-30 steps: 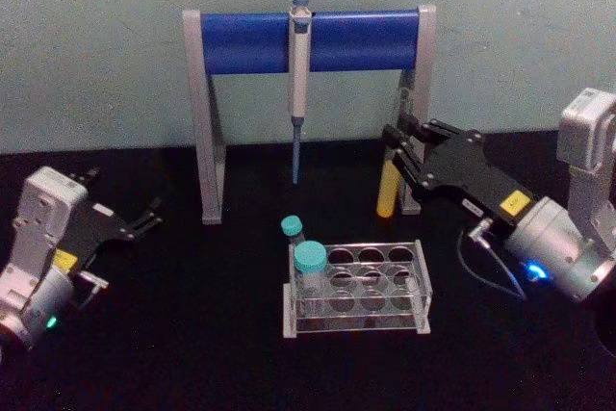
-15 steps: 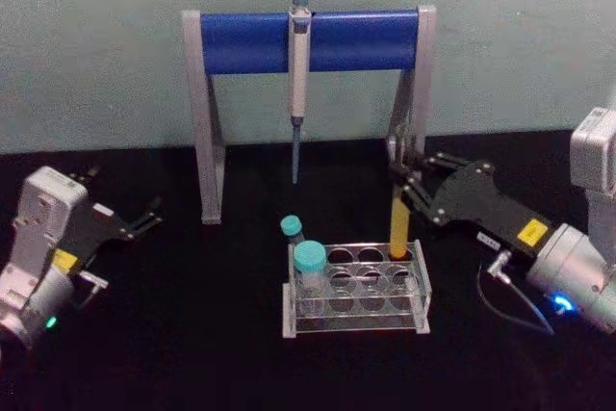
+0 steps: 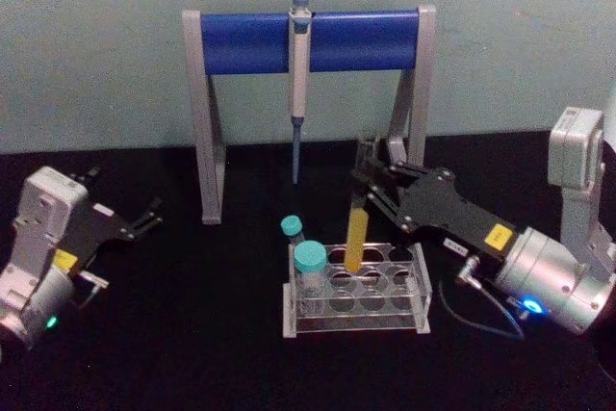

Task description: Pick up the test tube from the test tube rack, shake it, then place it back into the test tube rack.

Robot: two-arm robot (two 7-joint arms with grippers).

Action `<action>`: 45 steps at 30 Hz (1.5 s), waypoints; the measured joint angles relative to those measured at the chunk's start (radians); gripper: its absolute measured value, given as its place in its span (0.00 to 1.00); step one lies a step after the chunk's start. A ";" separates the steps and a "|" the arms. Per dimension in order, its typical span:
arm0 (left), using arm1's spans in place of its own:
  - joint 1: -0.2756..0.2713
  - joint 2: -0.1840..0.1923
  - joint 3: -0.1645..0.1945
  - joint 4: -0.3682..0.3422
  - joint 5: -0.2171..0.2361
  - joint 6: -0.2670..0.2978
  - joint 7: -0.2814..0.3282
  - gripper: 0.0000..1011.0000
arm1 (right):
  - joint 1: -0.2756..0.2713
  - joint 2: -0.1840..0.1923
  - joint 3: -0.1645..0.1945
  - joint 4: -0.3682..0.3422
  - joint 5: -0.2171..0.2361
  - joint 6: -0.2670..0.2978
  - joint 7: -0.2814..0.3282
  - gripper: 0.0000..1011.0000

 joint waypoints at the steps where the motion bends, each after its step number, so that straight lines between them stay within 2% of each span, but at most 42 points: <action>1: 0.000 0.000 0.000 0.000 0.000 0.000 0.000 0.99 | 0.010 -0.010 -0.005 0.016 0.006 -0.013 0.002 0.23; 8: 0.000 0.000 0.000 0.000 0.000 0.000 0.000 0.99 | 0.049 -0.046 -0.015 0.074 0.011 -0.068 -0.002 0.23; 11: 0.000 0.000 0.000 0.000 0.000 0.000 0.000 0.99 | 0.070 -0.066 -0.016 0.103 -0.003 -0.099 -0.015 0.23; 23: 0.000 0.000 0.000 0.000 0.000 0.000 0.000 0.99 | 0.081 -0.080 0.005 0.131 -0.058 -0.118 -0.065 0.23; 34: 0.000 0.000 0.000 0.000 0.000 0.000 0.000 0.99 | 0.030 -0.042 0.051 0.073 -0.092 -0.099 -0.095 0.23; 40: 0.000 0.000 0.000 0.000 0.000 0.000 0.000 0.99 | -0.028 0.000 0.073 0.000 -0.105 -0.053 -0.104 0.23; 45: 0.000 0.000 0.000 0.000 0.000 0.000 0.000 0.99 | -0.055 0.025 0.075 -0.043 -0.097 -0.017 -0.087 0.23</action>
